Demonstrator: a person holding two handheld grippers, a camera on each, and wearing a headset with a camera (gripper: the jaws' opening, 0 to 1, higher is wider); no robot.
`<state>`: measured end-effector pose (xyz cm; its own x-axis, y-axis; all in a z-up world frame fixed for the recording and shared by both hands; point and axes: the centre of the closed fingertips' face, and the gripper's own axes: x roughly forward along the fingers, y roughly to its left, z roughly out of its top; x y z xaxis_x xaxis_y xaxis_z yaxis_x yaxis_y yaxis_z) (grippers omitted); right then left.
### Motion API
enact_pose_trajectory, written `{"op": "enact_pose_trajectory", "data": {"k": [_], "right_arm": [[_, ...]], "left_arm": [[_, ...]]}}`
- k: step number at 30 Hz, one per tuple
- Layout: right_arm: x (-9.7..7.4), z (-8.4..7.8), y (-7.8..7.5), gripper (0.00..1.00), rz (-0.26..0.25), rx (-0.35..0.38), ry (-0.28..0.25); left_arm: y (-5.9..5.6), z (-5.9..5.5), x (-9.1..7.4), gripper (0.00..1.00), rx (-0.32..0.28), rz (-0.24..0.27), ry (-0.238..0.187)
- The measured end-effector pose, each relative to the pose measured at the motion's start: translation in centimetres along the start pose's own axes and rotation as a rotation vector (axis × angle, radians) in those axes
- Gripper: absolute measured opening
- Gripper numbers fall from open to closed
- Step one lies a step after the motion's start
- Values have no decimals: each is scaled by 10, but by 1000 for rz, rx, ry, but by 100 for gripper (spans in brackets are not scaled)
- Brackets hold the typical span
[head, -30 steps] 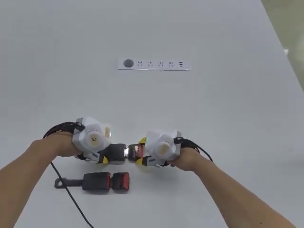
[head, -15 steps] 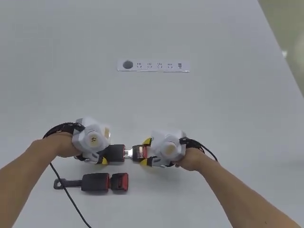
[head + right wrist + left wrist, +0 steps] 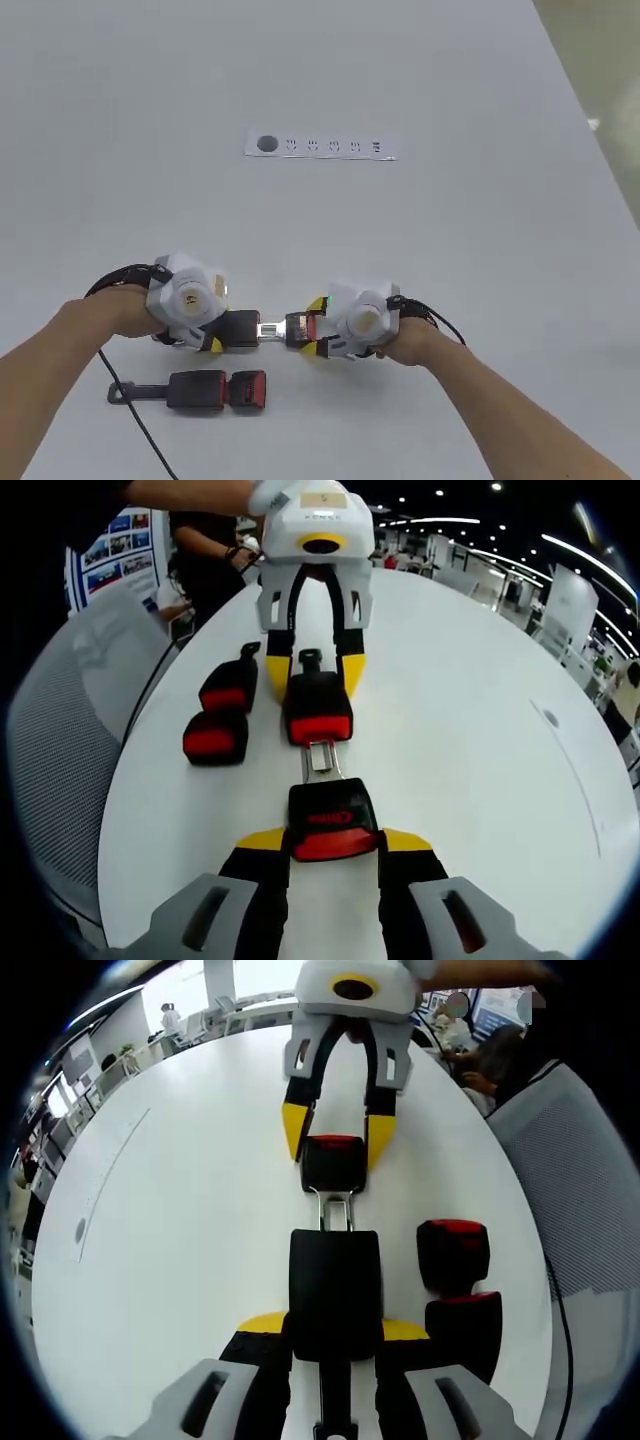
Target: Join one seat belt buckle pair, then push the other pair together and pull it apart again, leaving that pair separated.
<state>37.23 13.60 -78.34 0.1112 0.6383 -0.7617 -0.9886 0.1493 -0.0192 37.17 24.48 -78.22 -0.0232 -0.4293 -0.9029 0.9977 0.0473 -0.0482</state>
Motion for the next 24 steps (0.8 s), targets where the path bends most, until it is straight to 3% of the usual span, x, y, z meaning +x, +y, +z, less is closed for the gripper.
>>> {"op": "enact_pose_trajectory", "data": {"k": [24], "right_arm": [[-32, -26, -1, 31, 3, 4, 41]], "left_arm": [[-4, 7, -4, 32, 2, 3, 3]]}}
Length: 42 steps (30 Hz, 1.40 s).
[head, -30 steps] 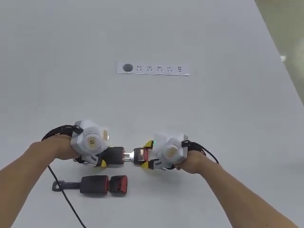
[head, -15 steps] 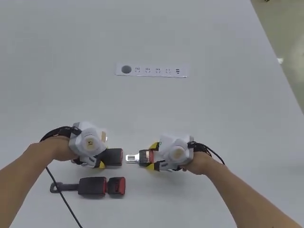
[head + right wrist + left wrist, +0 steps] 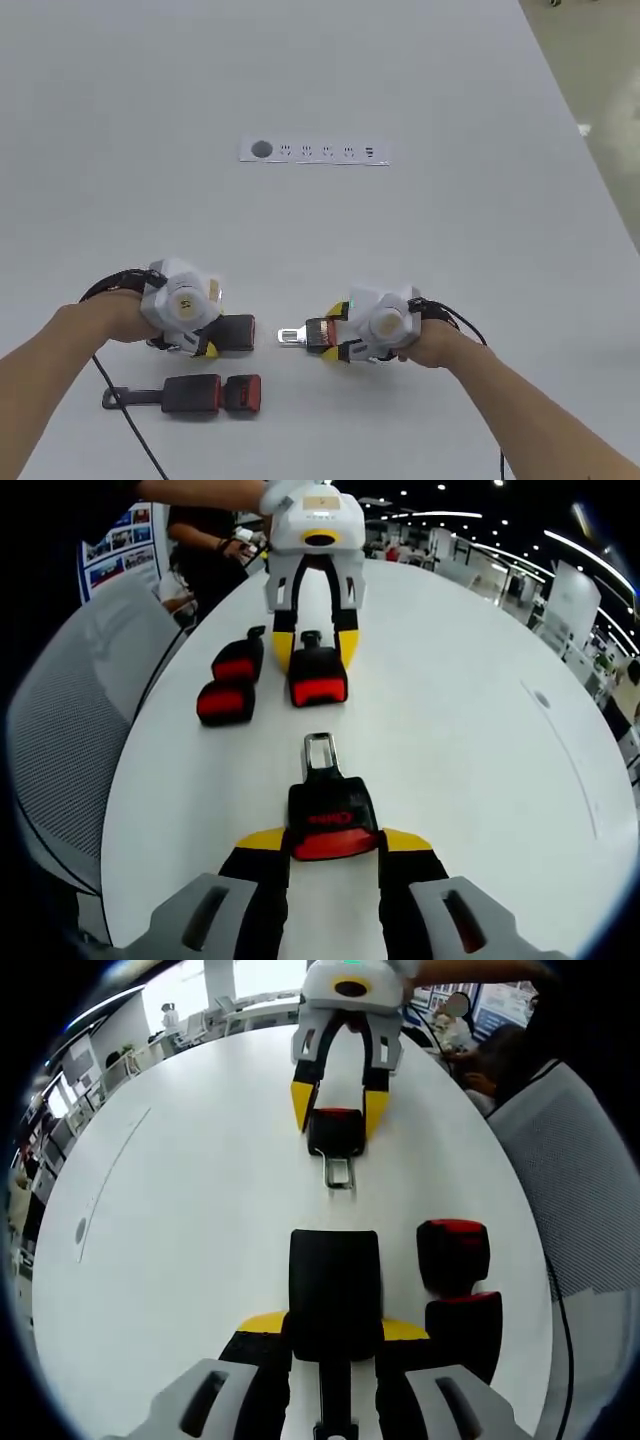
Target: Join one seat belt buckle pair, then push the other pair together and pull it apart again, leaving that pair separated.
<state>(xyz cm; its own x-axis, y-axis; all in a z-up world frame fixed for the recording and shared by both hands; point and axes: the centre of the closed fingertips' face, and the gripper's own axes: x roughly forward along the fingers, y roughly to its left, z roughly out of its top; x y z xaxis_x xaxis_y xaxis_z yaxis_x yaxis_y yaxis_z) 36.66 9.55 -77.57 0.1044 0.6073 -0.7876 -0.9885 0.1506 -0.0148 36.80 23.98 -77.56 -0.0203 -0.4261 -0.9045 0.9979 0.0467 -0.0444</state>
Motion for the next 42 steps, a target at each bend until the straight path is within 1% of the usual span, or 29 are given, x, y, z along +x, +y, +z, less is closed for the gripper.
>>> {"op": "enact_pose_trajectory", "data": {"k": [3, 5, 11, 16, 26, 37, 40, 42], "right_arm": [[-2, -3, -2, 31, 0, -3, 2], [-1, -6, -4, 31, -1, -10, 3], [-2, -16, -6, 31, -7, -2, 11], [-4, -25, -11, 31, -11, 0, 17], [-14, -28, -7, 31, -23, 4, 30], [-16, -27, -8, 32, -31, -20, 34], [-16, -26, -8, 33, -37, -27, 35], [-16, -25, -8, 34, -39, -32, 35]], "left_arm": [[-1, 0, 0, 32, 0, 0, 0], [1, -1, 1, 33, 0, 0, -1], [1, -1, 1, 33, -2, 1, -2], [4, -5, 2, 33, -1, 1, -4], [2, -3, 1, 33, -1, 4, -7], [1, -3, 1, 33, 2, 12, -27], [1, -1, 1, 34, 0, 18, -22], [1, -3, 1, 34, -1, 21, -18]]}}
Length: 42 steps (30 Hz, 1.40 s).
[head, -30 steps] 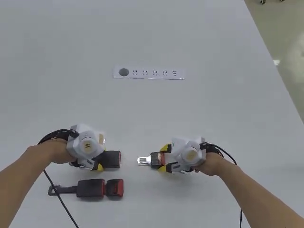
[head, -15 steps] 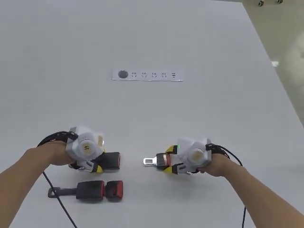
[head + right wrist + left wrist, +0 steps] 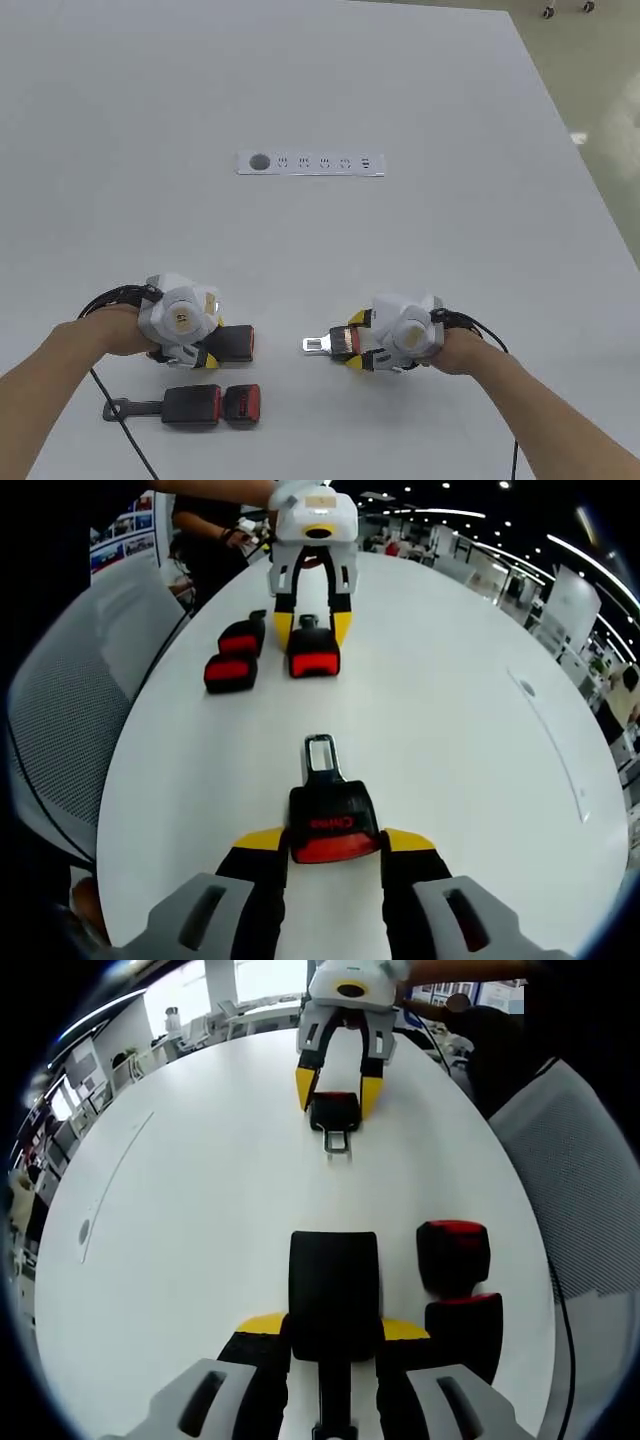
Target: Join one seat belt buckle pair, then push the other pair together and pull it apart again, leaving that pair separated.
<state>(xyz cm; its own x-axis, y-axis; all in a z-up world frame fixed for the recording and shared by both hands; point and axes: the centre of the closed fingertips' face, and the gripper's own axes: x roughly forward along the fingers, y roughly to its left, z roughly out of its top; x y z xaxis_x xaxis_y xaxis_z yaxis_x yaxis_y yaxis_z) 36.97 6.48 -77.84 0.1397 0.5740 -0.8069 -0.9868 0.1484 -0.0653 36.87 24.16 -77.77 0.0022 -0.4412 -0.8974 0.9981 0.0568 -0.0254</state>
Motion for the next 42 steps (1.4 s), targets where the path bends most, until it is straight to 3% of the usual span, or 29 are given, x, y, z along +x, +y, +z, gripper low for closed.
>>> {"op": "enact_pose_trajectory", "data": {"k": [9, 14, 16, 20, 22, 24, 25, 26, 28, 30, 32, 34, 35, 37, 40, 41, 42], "right_arm": [[-4, 1, -4, 42, -27, 3, -18], [-10, 1, -3, 49, -41, 10, -25], [-11, 0, -4, 50, -50, 12, -27], [-17, 2, -3, 53, -67, 25, -41], [-20, 3, -2, 55, -73, 33, -44], [-21, 3, 0, 56, -78, 35, -50], [-22, 3, 1, 56, -82, 41, -54], [-23, 4, 2, 58, -85, 48, -61], [-29, 8, 8, 60, -87, 59, -73], [-32, 9, 11, 61, -94, 65, -77], [-34, 12, 16, 63, -104, 73, -93], [-36, 11, 15, 63, -115, 80, -101], [-36, 10, 15, 64, -120, 85, -105], [-38, 12, 20, 64, -131, 97, -115], [-41, 14, 24, 65, -144, 114, -128], [-42, 14, 26, 65, -149, 123, -133], [-41, 13, 27, 66, -153, 130, -138]], "left_arm": [[1, -7, -4, 35, -35, 41, -9], [2, -8, -13, 40, -96, 77, -66], [7, -15, -17, 42, -121, 87, -87], [3, -16, -25, 47, -170, 114, -121], [2, -23, -26, 49, -192, 120, -135], [2, -28, -28, 51, -226, 134, -159], [-5, -17, -39, 53, -249, 146, -183], [-7, -15, -42, 55, -266, 154, -199], [-7, -21, -43, 58, -308, 177, -235], [-11, -15, -53, 61, -339, 212, -278], [-11, -24, -52, 64, -364, 226, -312], [-15, -24, -59, 65, -390, 250, -330], [-11, -34, -56, 65, -402, 259, -344], [-8, -40, -60, 67, -444, 301, -374], [-16, -33, -73, 69, -477, 321, -426], [-15, -44, -70, 69, -486, 323, -441], [-16, -47, -70, 69, -492, 326, -449]]}}
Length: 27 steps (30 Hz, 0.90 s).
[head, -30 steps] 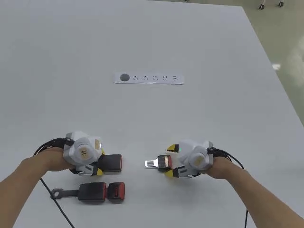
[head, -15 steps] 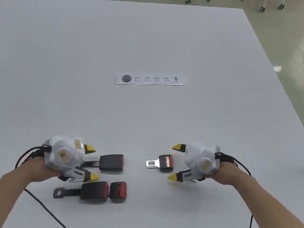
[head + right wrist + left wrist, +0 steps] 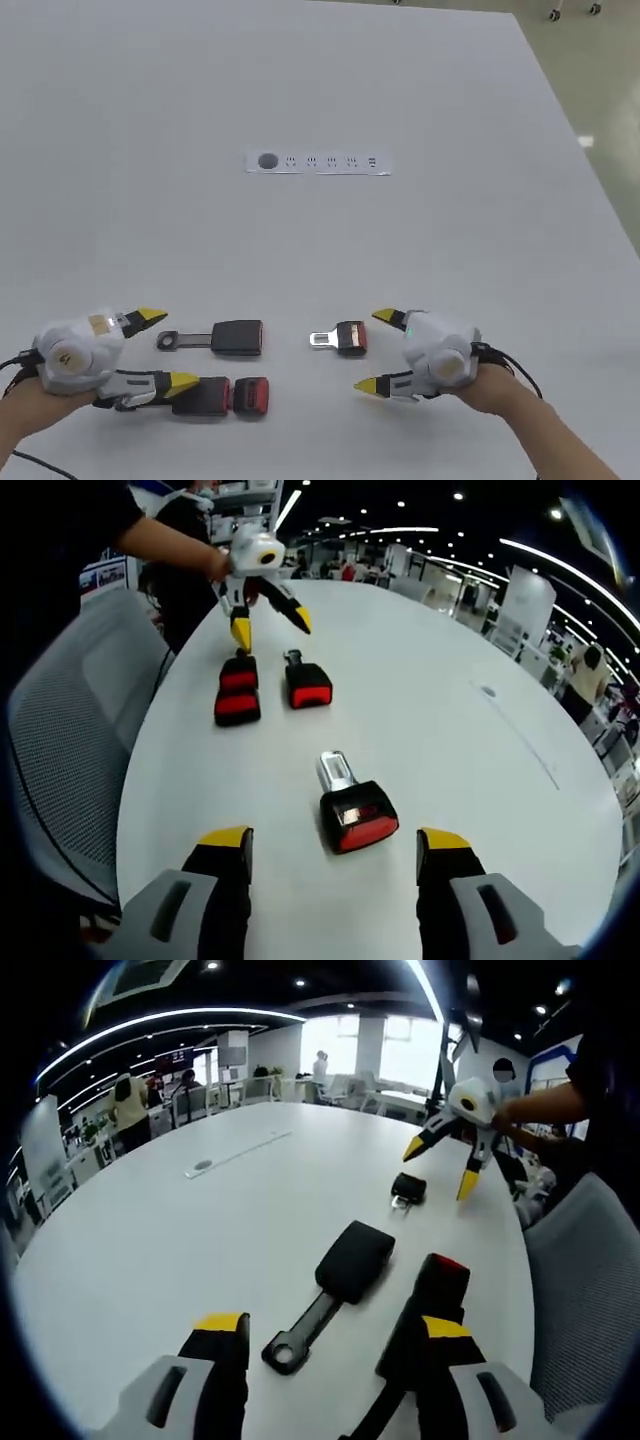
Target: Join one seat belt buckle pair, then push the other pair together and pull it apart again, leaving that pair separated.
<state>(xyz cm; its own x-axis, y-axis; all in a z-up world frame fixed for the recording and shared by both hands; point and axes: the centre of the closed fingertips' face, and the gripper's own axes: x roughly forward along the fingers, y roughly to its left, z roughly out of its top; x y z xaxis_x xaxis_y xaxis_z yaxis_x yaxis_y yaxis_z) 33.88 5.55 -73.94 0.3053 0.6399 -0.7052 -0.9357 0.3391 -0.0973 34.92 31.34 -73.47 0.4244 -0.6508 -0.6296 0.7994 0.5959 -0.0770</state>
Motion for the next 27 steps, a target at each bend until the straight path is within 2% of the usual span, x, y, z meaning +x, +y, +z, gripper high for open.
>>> {"op": "enact_pose_trajectory", "data": {"k": [2, 4, 5, 6, 8, 14, 18, 21, 27], "right_arm": [[-1, 0, 3, 67, -8, 14, -9], [-3, 1, 5, 67, -20, 31, -18], [-4, 0, 7, 68, -30, 46, -30], [-5, -1, 7, 68, -38, 57, -35], [-6, -1, 10, 70, -50, 75, -48], [-10, -1, 19, 75, -93, 138, -91], [-12, -2, 21, 82, -137, 166, -128], [-14, -3, 25, 84, -149, 207, -152], [-14, -3, 29, 92, -174, 226, -184]], "left_arm": [[-6, 3, -6, 71, -6, 11, -15], [-8, 1, -10, 73, -9, 24, -25], [-16, 4, -14, 75, -15, 32, -36], [-18, 4, -16, 76, -17, 39, -41], [-19, -1, -19, 77, -25, 46, -48], [-32, -4, -25, 84, -47, 76, -68], [-29, -13, -23, 87, -48, 82, -74], [-24, -14, -23, 90, -60, 104, -90], [-19, -15, -22, 97, -59, 126, -107]]}}
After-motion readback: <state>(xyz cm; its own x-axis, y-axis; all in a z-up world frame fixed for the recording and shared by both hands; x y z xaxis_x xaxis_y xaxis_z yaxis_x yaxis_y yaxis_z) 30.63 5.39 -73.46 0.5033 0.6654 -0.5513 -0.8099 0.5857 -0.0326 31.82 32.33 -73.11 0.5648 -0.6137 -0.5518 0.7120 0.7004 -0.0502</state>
